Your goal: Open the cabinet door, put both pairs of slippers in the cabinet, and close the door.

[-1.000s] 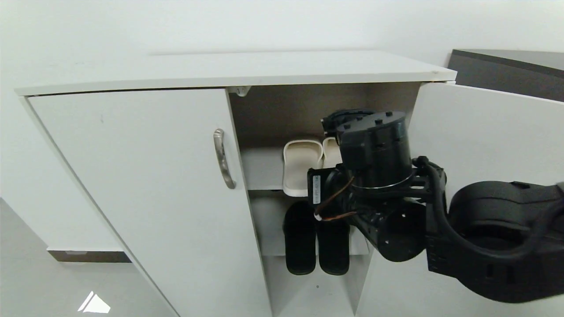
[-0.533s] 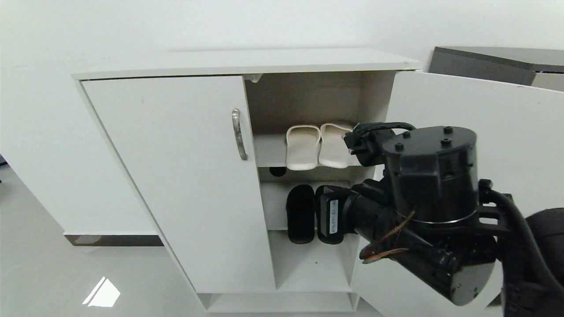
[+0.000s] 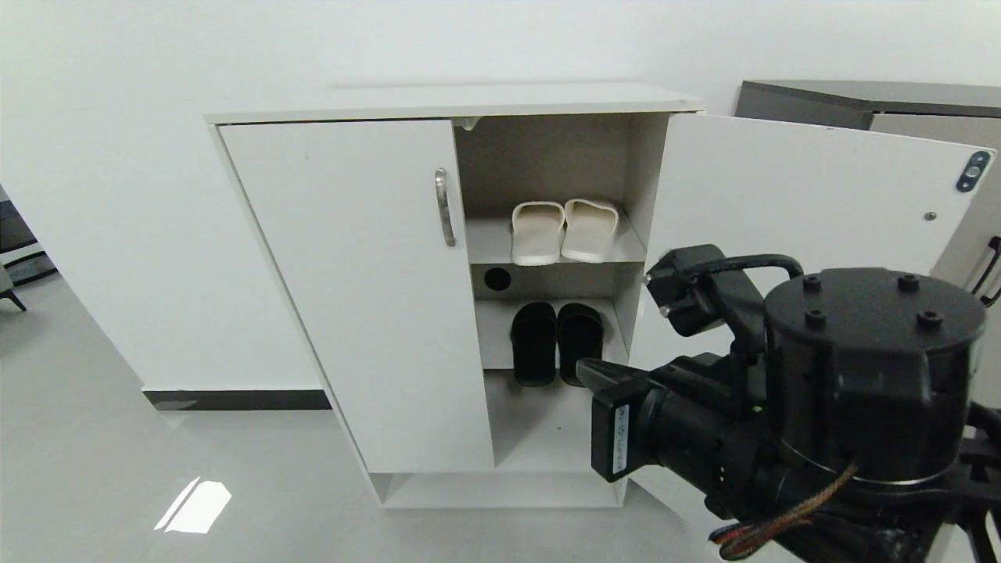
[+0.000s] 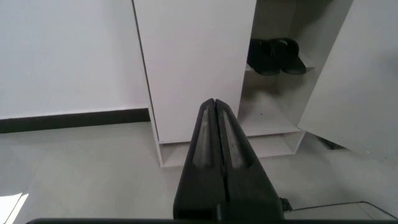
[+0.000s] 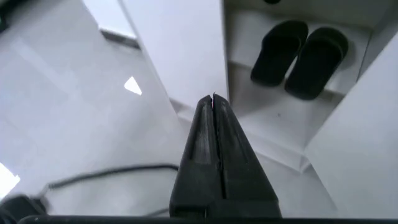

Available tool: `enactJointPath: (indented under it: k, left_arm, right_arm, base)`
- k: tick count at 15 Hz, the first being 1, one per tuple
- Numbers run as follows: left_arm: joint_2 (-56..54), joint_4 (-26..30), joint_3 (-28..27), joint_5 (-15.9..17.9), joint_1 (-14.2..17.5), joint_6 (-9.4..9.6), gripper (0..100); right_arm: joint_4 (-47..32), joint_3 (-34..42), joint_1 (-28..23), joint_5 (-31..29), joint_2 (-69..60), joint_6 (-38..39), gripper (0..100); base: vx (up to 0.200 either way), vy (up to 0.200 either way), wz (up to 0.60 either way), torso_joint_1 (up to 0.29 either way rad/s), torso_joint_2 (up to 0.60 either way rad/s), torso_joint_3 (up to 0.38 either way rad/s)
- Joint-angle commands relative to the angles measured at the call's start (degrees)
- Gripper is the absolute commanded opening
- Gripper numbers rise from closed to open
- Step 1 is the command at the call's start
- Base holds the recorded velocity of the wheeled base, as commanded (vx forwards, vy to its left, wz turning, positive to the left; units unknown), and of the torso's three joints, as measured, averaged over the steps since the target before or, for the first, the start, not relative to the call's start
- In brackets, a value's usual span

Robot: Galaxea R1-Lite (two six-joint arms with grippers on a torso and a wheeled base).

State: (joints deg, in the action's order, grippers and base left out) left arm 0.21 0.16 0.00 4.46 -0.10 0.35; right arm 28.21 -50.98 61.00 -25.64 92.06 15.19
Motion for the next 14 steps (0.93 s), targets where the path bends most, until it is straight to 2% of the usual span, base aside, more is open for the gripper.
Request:
enactJointPath:
  k: [1, 5, 7, 12, 14]
  left_arm:
    - [0.0, 0.0, 0.0, 0.0, 0.0, 0.00, 0]
    - [0.0, 0.0, 0.0, 0.0, 0.0, 0.00, 0]
    - [0.0, 0.0, 0.0, 0.0, 0.0, 0.00, 0]
    - [0.0, 0.0, 0.0, 0.0, 0.0, 0.00, 0]
    - [0.0, 0.0, 0.0, 0.0, 0.0, 0.00, 0]
  right_arm:
    - [1.9, 3.5, -0.7, 1.7, -0.4, -1.5, 0]
    - [6.7, 9.4, -0.8, 5.8, -2.6, -6.8, 0]
    - [9.1, 10.3, -0.8, 6.7, -2.7, -7.1, 0]
    - [9.1, 10.6, -0.9, 6.8, -1.7, -7.1, 0]
    - [9.1, 10.6, -0.9, 6.8, -1.7, -7.1, 0]
  base:
    - [0.000, 0.000, 0.00, 0.000, 0.00, 0.000]
    - [0.000, 0.000, 0.00, 0.000, 0.00, 0.000]
    - [0.000, 0.000, 0.00, 0.000, 0.00, 0.000]
    - [0.000, 0.000, 0.00, 0.000, 0.00, 0.000]
    - [0.000, 0.000, 0.00, 0.061, -0.26, -0.210]
